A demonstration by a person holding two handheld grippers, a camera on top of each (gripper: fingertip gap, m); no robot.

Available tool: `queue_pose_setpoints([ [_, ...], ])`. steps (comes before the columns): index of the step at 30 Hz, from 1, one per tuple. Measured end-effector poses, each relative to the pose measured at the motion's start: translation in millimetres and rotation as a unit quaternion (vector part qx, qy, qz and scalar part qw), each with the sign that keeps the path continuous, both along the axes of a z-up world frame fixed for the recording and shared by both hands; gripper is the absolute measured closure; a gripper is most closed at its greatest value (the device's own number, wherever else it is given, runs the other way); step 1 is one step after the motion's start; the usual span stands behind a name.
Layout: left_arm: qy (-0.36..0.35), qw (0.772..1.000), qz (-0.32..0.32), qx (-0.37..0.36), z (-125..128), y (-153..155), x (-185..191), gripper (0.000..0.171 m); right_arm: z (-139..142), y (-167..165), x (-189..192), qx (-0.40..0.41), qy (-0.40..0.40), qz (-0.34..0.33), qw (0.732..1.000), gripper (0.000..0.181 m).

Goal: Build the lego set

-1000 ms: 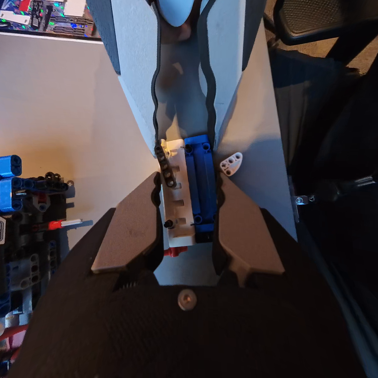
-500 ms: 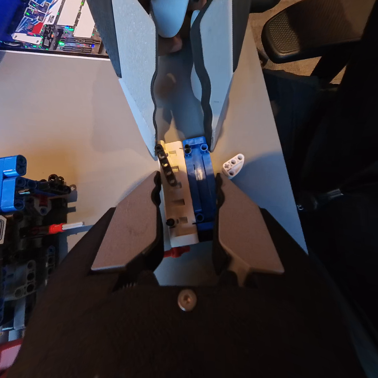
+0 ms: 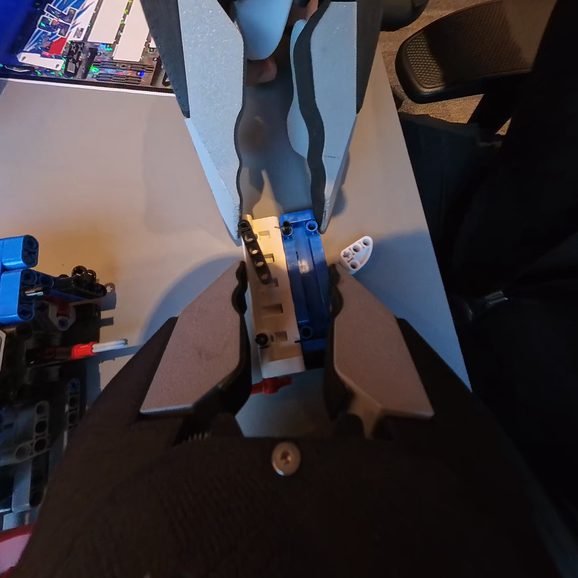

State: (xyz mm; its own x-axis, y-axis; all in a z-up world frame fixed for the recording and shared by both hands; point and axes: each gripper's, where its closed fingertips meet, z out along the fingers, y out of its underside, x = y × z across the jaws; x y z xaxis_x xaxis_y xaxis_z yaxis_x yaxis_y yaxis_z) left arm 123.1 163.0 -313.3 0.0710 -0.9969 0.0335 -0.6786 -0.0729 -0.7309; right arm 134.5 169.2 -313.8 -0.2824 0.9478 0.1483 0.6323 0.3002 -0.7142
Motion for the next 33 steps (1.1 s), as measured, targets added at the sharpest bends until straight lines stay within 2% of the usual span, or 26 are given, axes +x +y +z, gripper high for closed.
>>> queue_pose_setpoints([
  [12, 0.004, 1.000, 0.000, -0.014, 0.1, 0.5, 0.1, 0.121, 0.3, 0.1, -0.8, -0.029, 0.007, -0.017, 0.999, 0.134],
  [19, 0.032, 0.999, 0.000, 0.011, -1.9, 4.8, -6.8, 0.120, 1.5, 4.1, -1.5, 0.008, 0.019, -0.048, 0.999, 0.133],
  [27, 0.054, 0.998, -0.004, 0.008, -2.6, 10.2, -2.0, 0.119, 2.2, 7.5, -1.6, 0.019, 0.023, -0.070, 0.997, 0.133],
  [33, 0.047, 0.999, -0.013, 0.008, -2.7, 11.9, 4.1, 0.120, 2.5, 11.8, 3.8, 0.021, 0.021, -0.084, 0.996, 0.129],
])
